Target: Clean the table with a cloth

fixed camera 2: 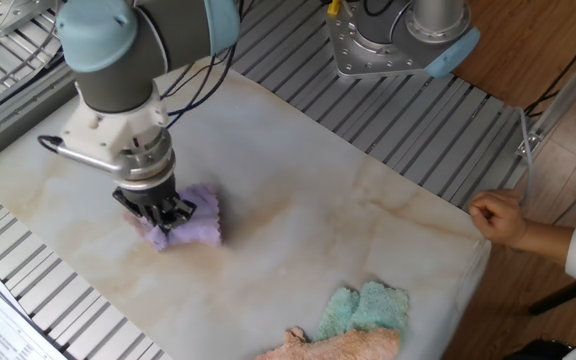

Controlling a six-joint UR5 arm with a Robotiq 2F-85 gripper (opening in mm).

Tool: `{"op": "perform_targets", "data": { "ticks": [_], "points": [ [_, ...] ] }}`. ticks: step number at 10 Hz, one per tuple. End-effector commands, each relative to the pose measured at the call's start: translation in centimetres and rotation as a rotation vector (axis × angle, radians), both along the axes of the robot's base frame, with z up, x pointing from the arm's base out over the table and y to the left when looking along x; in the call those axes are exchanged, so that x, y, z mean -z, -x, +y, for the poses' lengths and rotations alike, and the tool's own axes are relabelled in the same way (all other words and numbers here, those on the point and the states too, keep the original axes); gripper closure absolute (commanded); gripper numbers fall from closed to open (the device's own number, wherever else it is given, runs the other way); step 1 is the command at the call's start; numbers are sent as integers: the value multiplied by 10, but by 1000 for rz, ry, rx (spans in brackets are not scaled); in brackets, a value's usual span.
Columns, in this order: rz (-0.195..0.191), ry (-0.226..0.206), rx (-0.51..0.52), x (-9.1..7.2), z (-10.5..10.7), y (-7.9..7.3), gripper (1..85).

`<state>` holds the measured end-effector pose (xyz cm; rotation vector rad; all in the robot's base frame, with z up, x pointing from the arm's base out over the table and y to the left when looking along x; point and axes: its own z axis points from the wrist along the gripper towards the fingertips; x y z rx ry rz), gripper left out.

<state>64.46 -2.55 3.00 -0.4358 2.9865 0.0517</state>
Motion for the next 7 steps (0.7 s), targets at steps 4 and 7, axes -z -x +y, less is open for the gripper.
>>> {"op": "perform_targets", "data": {
  "ticks": [4, 7],
  "points": [
    [27, 27, 86, -1, -26, 8, 843],
    [-5, 9, -18, 16, -77, 18, 843]
  ]
}}
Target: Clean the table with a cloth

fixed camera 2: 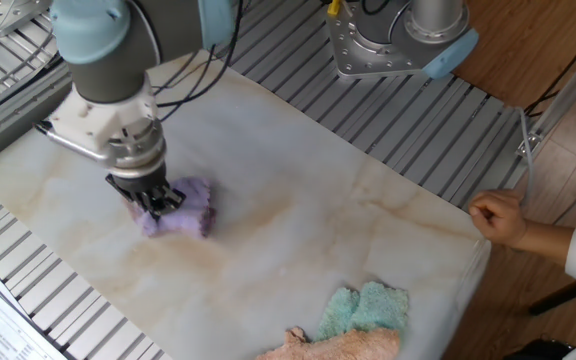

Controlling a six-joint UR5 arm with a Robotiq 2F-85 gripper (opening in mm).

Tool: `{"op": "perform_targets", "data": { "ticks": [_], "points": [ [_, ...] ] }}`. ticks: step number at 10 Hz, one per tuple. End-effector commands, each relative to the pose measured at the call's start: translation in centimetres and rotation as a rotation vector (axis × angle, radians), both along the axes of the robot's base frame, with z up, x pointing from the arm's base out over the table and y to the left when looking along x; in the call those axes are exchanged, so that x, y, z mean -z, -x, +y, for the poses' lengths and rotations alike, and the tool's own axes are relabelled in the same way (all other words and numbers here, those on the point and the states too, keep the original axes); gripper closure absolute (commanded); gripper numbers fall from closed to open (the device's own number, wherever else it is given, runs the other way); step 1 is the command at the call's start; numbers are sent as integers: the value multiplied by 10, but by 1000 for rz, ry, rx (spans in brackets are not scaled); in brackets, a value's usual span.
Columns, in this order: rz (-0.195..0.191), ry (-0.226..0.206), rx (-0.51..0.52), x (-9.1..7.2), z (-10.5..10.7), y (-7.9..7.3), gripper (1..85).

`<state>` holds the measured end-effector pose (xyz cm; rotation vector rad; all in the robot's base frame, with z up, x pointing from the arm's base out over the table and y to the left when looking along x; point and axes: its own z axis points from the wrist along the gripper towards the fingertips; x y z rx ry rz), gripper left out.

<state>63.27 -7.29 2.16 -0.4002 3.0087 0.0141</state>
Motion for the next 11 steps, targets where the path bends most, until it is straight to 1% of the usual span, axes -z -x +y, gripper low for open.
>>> {"op": "perform_targets", "data": {
  "ticks": [1, 2, 6, 7, 9, 11],
  "points": [
    [-22, -44, -49, 9, -33, 14, 843],
    [-11, -60, -16, 9, -29, 20, 843],
    [11, -47, 110, 10, -36, 24, 843],
    [12, -40, 116, 10, -38, 25, 843],
    [27, -34, 106, 10, -39, 29, 843],
    [35, -43, 118, 10, -37, 30, 843]
  ]
}}
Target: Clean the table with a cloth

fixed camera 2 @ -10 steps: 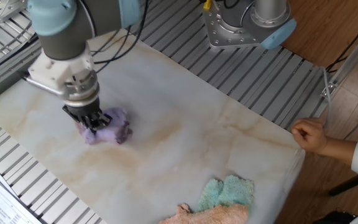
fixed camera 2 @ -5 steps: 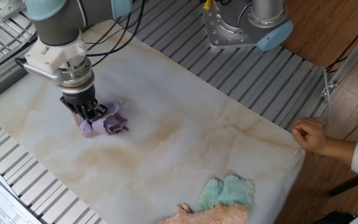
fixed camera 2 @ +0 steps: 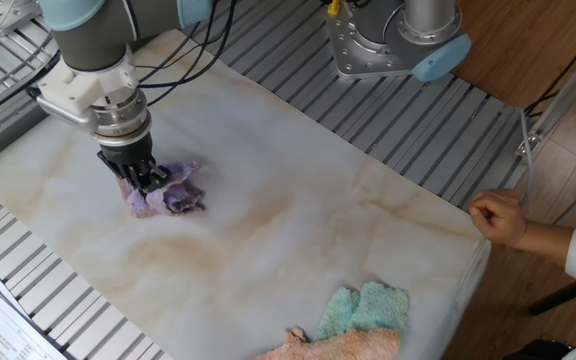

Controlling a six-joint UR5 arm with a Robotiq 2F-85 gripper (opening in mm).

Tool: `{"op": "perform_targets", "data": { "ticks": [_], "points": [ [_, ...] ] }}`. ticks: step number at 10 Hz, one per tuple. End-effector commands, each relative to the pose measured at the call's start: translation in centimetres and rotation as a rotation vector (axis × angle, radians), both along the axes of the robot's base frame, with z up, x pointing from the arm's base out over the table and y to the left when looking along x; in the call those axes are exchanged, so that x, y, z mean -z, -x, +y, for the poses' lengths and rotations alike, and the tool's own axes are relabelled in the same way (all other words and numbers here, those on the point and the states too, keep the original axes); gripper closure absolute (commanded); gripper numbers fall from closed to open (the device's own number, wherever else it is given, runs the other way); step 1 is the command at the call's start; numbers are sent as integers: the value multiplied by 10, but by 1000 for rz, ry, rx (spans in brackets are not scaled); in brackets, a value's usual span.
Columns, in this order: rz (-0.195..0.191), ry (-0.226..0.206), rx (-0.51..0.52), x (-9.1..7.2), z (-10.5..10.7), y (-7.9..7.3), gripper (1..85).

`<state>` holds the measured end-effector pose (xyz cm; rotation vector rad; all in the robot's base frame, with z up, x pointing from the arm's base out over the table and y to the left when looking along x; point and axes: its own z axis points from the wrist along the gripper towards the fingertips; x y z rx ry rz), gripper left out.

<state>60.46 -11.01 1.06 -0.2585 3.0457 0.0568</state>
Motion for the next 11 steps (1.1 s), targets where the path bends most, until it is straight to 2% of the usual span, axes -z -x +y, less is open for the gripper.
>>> {"op": "perform_targets", "data": {
  "ticks": [1, 3, 5, 7, 11],
  "points": [
    [11, -27, 40, -1, 4, 3, 843],
    [19, -48, 73, -2, 9, 5, 843],
    [28, -53, 79, -11, 13, 7, 843],
    [31, -65, 54, -13, 4, 3, 843],
    [37, -87, 107, -31, 36, 8, 843]
  ]
}}
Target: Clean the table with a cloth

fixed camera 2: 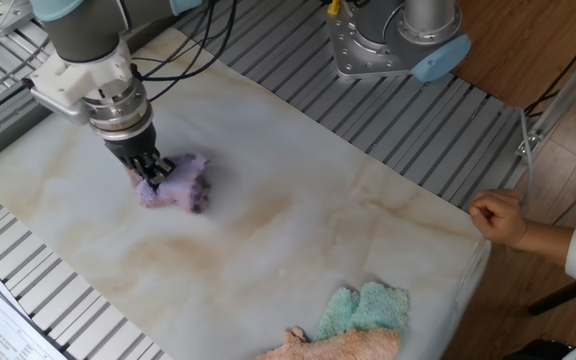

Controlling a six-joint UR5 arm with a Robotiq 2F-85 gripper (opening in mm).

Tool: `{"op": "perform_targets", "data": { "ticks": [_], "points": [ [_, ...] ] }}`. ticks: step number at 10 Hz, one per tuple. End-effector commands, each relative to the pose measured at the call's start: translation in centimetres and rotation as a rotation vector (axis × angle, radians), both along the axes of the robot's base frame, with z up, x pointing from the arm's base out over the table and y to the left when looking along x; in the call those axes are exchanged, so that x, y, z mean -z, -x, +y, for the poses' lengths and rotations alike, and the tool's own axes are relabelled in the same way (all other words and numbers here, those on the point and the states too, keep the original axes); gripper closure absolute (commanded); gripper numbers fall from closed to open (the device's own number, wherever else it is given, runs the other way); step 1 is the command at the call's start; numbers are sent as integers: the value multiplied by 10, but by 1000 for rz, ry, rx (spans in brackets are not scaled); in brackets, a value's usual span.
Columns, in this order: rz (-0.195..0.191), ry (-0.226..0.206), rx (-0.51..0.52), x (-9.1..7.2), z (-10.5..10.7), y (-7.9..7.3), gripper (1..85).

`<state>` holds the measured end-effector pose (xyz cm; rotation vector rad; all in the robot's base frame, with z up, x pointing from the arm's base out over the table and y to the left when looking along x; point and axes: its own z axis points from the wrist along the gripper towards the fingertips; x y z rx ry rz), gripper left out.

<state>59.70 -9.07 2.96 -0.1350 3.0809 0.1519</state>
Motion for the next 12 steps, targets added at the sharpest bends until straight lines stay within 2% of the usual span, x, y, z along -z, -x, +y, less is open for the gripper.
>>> {"op": "perform_targets", "data": {
  "ticks": [1, 2, 3, 5, 8, 10, 12],
  "points": [
    [0, -23, 11, -15, 12, -2, 843],
    [7, -20, -33, -21, -7, -4, 843],
    [18, -22, -96, -22, -9, -1, 843],
    [5, -50, -175, -23, -1, -1, 843],
    [-27, -90, -139, -24, 11, -10, 843],
    [-46, -107, -92, -15, 46, -14, 843],
    [-25, -99, -32, -25, 84, -15, 843]
  ]
}}
